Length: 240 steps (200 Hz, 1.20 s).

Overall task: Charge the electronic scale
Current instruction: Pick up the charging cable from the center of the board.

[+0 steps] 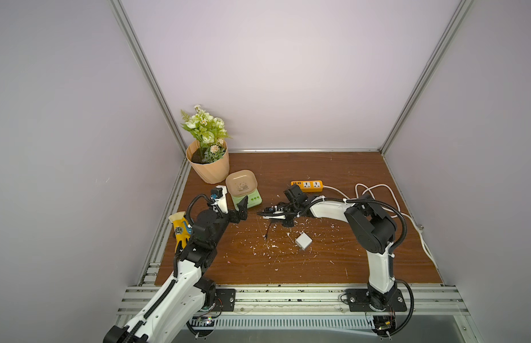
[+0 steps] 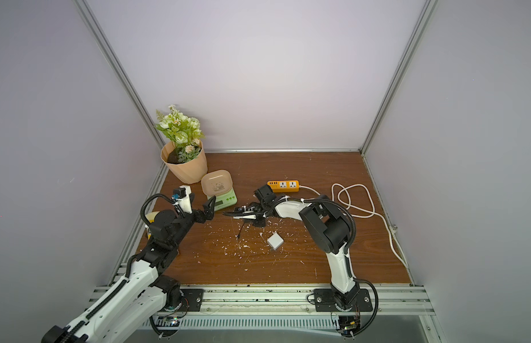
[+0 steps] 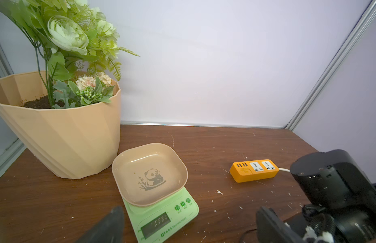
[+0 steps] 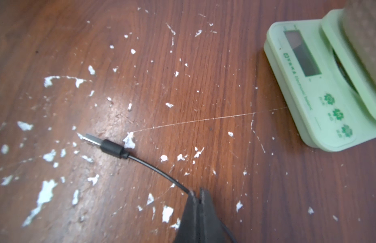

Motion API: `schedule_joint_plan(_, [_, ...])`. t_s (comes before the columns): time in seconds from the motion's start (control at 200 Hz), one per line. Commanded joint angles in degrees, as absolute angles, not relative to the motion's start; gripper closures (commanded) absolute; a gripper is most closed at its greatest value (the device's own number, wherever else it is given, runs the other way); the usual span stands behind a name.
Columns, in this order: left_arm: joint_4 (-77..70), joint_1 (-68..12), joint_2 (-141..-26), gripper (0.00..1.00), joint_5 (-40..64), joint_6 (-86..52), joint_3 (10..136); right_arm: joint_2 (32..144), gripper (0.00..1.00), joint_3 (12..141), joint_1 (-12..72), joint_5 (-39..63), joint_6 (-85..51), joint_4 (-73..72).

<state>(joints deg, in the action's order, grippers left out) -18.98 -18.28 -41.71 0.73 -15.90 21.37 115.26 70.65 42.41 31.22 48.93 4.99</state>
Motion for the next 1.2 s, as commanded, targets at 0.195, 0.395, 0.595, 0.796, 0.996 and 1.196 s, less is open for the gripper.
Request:
schedule_joint_plan(0.195, [-18.80,-18.63,-41.83,0.02,0.00,-17.14,21.10,106.62,0.83,65.99,40.63,34.27,46.04,-2.81])
schedule_joint_plan(0.395, [-18.81,-18.63,-41.84,0.02,0.00,-16.96,21.05,111.73,0.57,72.38,41.57,30.82,51.74,6.93])
schedule_joint_plan(0.595, [-18.54,-18.63,-41.32,0.02,0.00,-16.82,20.83,116.22,0.46,77.77,43.13,30.65,54.64,12.53])
schedule_joint_plan(0.796, [-18.58,-18.63,-41.18,0.02,0.00,-16.72,20.74,118.68,0.44,79.61,43.52,30.41,55.68,15.17])
schedule_joint_plan(0.996, [-18.72,-18.64,-41.31,0.02,-0.09,-16.70,20.75,120.25,0.47,80.90,43.68,30.23,55.30,15.91])
schedule_joint_plan(1.196, [-18.54,-18.63,-41.21,0.02,-0.26,-16.85,20.77,119.81,0.79,79.68,43.59,30.58,54.74,13.59])
